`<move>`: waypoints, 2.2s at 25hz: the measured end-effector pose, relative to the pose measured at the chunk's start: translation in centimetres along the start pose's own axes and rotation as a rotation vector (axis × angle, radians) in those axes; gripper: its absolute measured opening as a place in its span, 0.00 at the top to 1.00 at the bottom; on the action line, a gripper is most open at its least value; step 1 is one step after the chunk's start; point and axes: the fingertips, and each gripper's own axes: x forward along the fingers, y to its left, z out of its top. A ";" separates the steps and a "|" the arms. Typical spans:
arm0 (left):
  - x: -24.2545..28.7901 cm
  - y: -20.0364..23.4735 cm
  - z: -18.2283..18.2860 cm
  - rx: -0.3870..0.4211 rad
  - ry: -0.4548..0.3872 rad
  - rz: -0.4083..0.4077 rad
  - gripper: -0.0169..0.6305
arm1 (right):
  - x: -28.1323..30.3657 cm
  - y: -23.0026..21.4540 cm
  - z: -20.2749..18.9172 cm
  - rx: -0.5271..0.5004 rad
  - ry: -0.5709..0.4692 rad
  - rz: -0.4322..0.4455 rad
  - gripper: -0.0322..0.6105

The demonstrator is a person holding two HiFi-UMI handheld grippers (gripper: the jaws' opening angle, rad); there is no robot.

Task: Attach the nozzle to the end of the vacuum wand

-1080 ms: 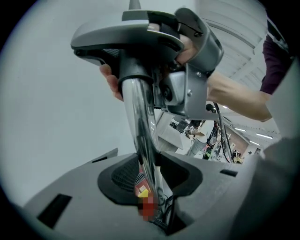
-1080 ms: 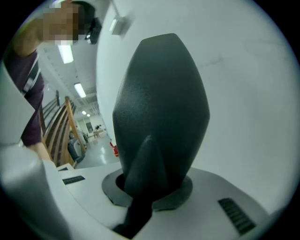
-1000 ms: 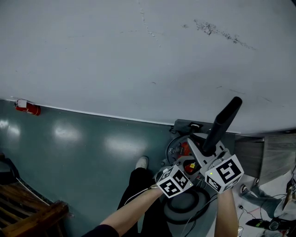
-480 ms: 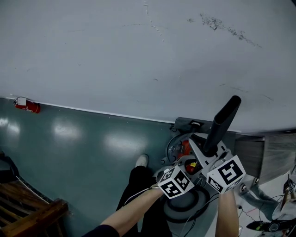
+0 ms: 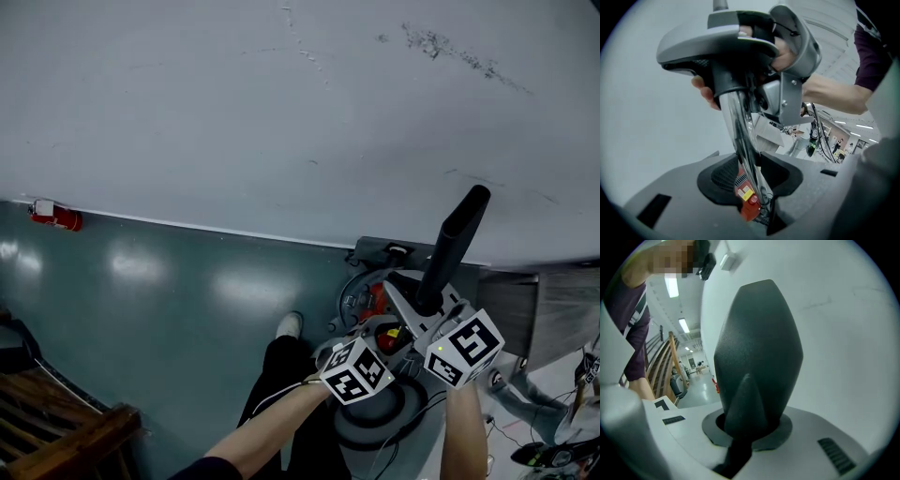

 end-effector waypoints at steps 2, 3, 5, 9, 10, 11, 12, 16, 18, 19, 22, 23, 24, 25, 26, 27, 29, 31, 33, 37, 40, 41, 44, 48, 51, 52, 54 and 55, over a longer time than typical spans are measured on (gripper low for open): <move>0.1 0.1 0.1 -0.002 0.001 0.003 0.75 | 0.0 -0.5 0.0 0.027 -0.006 -0.003 0.88; 0.1 0.2 0.1 -0.003 0.001 0.003 0.75 | 0.0 -0.5 0.1 0.018 -0.011 -0.009 0.88; 0.0 0.2 0.0 0.000 0.003 0.002 0.75 | 0.0 -0.2 0.2 -0.015 -0.021 -0.019 0.88; -0.1 0.0 -0.3 0.010 0.012 -0.001 0.74 | 0.2 0.2 -0.4 0.011 0.004 0.005 0.88; -0.1 0.1 -0.3 0.006 0.012 0.001 0.74 | 0.3 0.1 -0.5 0.028 0.012 0.013 0.88; -0.1 0.2 -0.3 0.000 0.012 0.003 0.74 | 0.5 0.0 -0.5 0.035 0.016 0.014 0.88; -0.1 0.3 -0.3 -0.006 0.011 0.004 0.74 | 0.5 0.0 -0.4 0.027 0.013 0.006 0.88; -0.3 0.1 -0.7 -0.002 0.020 -0.005 0.74 | 0.5 0.6 -0.6 -0.044 -0.005 -0.031 0.88; -0.4 0.3 -0.6 -0.008 0.015 -0.002 0.74 | 0.8 0.4 -0.9 -0.009 0.008 -0.013 0.88; -0.5 0.6 -0.4 -0.011 0.008 0.001 0.74 | 1.0 0.2 -1.0 0.002 0.013 -0.010 0.88; -0.7 1.0 0.1 -0.024 -0.010 -0.007 0.74 | 1.2 0.0 -1.2 -0.004 0.020 -0.022 0.88; -0.7 0.9 0.1 -0.040 -0.017 -0.011 0.74 | 1.2 0.1 -1.3 -0.007 0.024 -0.024 0.88; -0.7 0.8 0.0 -0.059 -0.024 -0.012 0.75 | 1.1 0.1 -1.4 -0.010 0.027 -0.026 0.88; -0.7 0.8 -0.1 -0.075 -0.030 -0.012 0.75 | 1.1 0.1 -1.4 -0.018 0.028 -0.029 0.88; -0.7 0.8 -0.1 -0.086 -0.036 -0.010 0.75 | 1.2 0.1 -1.4 -0.032 0.028 -0.034 0.88; -0.7 0.9 0.0 -0.092 -0.040 -0.008 0.75 | 1.2 0.0 -1.5 -0.048 0.028 -0.039 0.87; -0.6 1.0 0.0 -0.093 -0.046 -0.009 0.75 | 1.2 0.1 -1.8 -0.057 0.031 -0.037 0.82; -0.6 1.0 0.1 -0.092 -0.049 -0.012 0.75 | 1.1 0.3 -1.8 -0.043 0.022 -0.033 0.75; -0.6 1.1 0.1 -0.089 -0.047 -0.013 0.75 | 0.9 0.2 -1.5 -0.038 0.001 -0.047 0.72; -0.6 0.9 0.1 -0.057 -0.030 -0.003 0.74 | -0.5 -0.3 -0.7 -0.017 -0.038 -0.076 0.70; -0.6 0.8 0.0 -0.027 -0.008 0.013 0.73 | -1.5 -0.8 -0.3 -0.003 -0.051 -0.094 0.68; -0.6 0.8 -0.2 -0.024 -0.001 0.017 0.72 | -1.8 -0.8 -0.1 -0.001 -0.055 -0.096 0.67; -0.9 1.0 -0.8 -0.029 0.026 0.021 0.70 | -2.6 -0.3 0.3 -0.001 -0.067 -0.094 0.67; -1.9 1.2 -0.9 -0.029 0.066 0.033 0.66 | -3.6 0.2 0.2 0.006 -0.060 -0.101 0.66; -3.4 1.1 0.2 -0.010 0.070 0.059 0.66 | -4.7 0.2 0.4 0.022 -0.060 -0.130 0.65; -3.9 1.0 0.7 -0.005 0.068 0.064 0.66 | -5.1 0.2 0.5 0.030 -0.063 -0.144 0.65; -5.1 0.7 2.0 -0.003 0.056 0.072 0.66 | -6.3 0.3 0.9 0.057 -0.074 -0.167 0.65; -5.8 0.5 2.8 -0.007 0.044 0.078 0.66 | -7.0 0.4 1.3 0.075 -0.086 -0.177 0.65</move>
